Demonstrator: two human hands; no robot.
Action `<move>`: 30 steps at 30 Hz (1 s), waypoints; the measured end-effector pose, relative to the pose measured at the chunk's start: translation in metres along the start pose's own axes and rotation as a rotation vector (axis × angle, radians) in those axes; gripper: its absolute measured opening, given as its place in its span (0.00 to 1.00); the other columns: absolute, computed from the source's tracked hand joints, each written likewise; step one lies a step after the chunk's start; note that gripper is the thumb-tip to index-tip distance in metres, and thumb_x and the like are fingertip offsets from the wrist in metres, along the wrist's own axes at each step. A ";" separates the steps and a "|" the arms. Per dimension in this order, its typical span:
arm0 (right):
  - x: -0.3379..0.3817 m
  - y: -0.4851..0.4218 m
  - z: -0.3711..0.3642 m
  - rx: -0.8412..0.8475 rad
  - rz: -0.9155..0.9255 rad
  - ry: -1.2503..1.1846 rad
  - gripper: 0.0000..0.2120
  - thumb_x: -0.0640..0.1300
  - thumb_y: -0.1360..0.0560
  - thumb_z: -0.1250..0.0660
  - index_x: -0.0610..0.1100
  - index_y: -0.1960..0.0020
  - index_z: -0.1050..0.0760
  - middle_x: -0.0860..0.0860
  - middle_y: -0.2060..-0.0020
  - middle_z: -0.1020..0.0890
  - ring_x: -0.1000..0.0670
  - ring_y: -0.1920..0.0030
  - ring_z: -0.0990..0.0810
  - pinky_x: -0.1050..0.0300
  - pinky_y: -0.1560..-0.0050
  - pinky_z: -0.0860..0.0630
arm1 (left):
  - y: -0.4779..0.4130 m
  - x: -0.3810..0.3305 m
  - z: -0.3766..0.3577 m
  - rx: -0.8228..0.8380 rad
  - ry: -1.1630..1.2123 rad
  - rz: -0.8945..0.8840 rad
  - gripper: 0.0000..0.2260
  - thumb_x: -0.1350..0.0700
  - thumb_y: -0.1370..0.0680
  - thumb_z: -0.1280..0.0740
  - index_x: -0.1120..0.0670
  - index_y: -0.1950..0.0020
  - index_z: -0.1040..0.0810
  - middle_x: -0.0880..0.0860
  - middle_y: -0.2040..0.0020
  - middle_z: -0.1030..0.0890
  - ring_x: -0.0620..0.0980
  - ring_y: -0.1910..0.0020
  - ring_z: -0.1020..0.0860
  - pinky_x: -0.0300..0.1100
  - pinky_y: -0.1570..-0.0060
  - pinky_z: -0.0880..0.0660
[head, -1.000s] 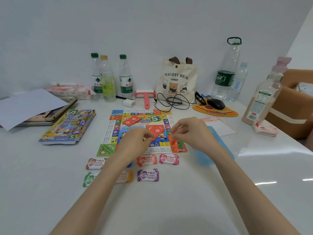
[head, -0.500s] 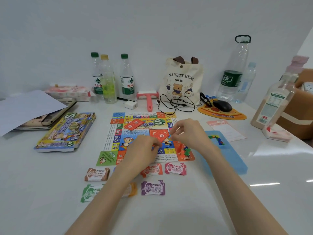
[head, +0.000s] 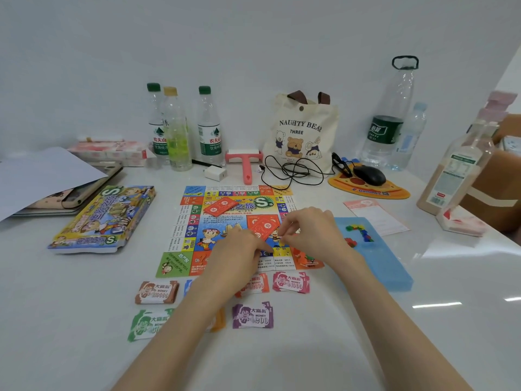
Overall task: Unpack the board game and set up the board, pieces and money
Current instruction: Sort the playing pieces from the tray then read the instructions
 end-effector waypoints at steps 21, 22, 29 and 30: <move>0.006 0.005 0.006 -0.106 0.058 0.042 0.05 0.45 0.27 0.31 0.56 0.57 0.23 0.58 0.61 0.17 0.55 0.50 0.27 0.55 0.50 0.41 | 0.009 0.009 0.015 -0.080 0.042 0.026 0.17 0.58 0.18 0.42 0.43 0.35 0.23 0.47 0.39 0.23 0.49 0.38 0.31 0.47 0.47 0.27; 0.009 0.006 0.005 -0.114 0.074 0.074 0.05 0.45 0.26 0.32 0.56 0.57 0.23 0.58 0.60 0.17 0.55 0.50 0.29 0.56 0.51 0.42 | 0.010 0.011 0.016 -0.080 0.046 0.034 0.17 0.58 0.18 0.42 0.43 0.35 0.23 0.47 0.41 0.23 0.49 0.39 0.30 0.46 0.48 0.27; 0.019 0.007 -0.001 -0.122 0.153 0.208 0.04 0.46 0.25 0.34 0.55 0.54 0.22 0.59 0.60 0.17 0.57 0.55 0.36 0.56 0.54 0.46 | 0.011 0.013 0.016 -0.070 0.064 0.042 0.16 0.57 0.18 0.42 0.43 0.35 0.23 0.49 0.48 0.22 0.50 0.43 0.29 0.47 0.48 0.26; 0.020 0.007 -0.002 -0.113 0.158 0.213 0.04 0.46 0.25 0.34 0.55 0.54 0.22 0.59 0.60 0.17 0.56 0.55 0.36 0.56 0.54 0.46 | 0.011 0.014 0.016 -0.071 0.063 0.044 0.16 0.57 0.18 0.42 0.43 0.35 0.23 0.49 0.47 0.22 0.50 0.43 0.29 0.47 0.48 0.26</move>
Point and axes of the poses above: each hand's wrist, its own y-axis away from the middle knuckle, its own z-axis out of the back of the hand, x = y × z, the point moved 10 cm from there along -y, towards the middle knuckle
